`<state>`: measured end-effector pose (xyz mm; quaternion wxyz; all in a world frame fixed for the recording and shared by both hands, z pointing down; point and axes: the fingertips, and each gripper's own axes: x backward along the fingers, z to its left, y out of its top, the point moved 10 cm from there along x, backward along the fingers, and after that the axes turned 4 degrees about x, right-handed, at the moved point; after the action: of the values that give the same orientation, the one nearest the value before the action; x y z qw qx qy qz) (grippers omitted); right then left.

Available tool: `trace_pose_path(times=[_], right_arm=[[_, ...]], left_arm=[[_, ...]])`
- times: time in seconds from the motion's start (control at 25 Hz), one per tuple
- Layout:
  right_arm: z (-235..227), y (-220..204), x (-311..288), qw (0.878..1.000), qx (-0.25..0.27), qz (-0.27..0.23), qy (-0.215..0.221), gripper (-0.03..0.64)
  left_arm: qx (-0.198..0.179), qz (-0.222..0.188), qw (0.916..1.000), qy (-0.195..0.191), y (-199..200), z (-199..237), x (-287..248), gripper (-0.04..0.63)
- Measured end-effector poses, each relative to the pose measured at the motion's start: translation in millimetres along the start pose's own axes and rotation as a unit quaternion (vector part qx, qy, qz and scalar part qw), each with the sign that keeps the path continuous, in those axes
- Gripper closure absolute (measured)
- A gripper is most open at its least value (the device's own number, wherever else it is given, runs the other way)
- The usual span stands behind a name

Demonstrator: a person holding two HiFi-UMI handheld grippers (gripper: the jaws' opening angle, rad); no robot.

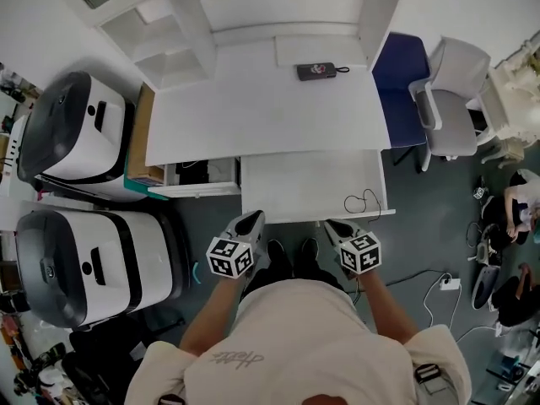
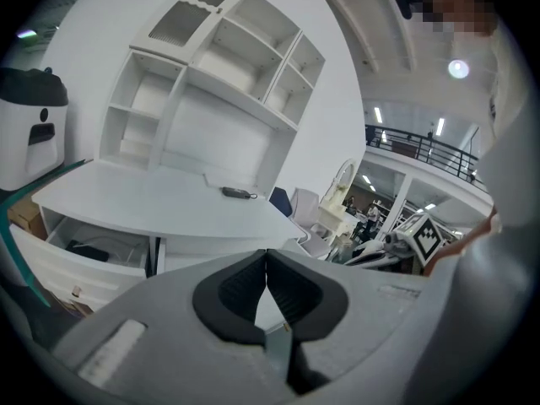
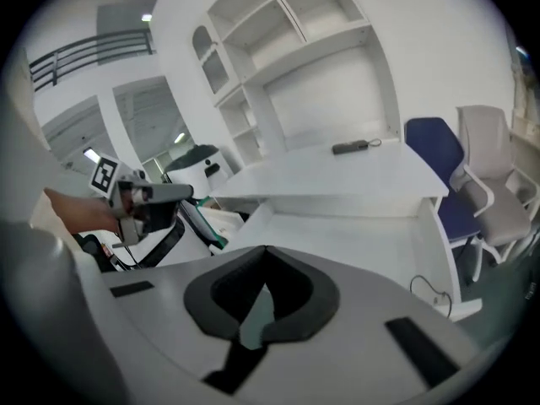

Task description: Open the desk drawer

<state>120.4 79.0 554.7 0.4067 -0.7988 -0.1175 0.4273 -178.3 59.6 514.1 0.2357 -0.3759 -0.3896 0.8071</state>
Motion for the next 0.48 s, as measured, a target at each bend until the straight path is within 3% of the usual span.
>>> trace_pose_path(times=[0.24, 0.48], right_arm=[[23.8, 72.7, 35.2, 0.994, 0.063, -0.089, 0.016, 0.615], [33.0, 138.8, 67.6, 0.980, 0.112, -0.167, 0.009, 0.615]], left_arm=[[-0.036, -0.042, 0.9984, -0.011, 50.5, -20.2, 10.8, 0.580], [-0.086, -0.088, 0.9923, -0.011, 101.3, -38.3, 29.8, 0.580]])
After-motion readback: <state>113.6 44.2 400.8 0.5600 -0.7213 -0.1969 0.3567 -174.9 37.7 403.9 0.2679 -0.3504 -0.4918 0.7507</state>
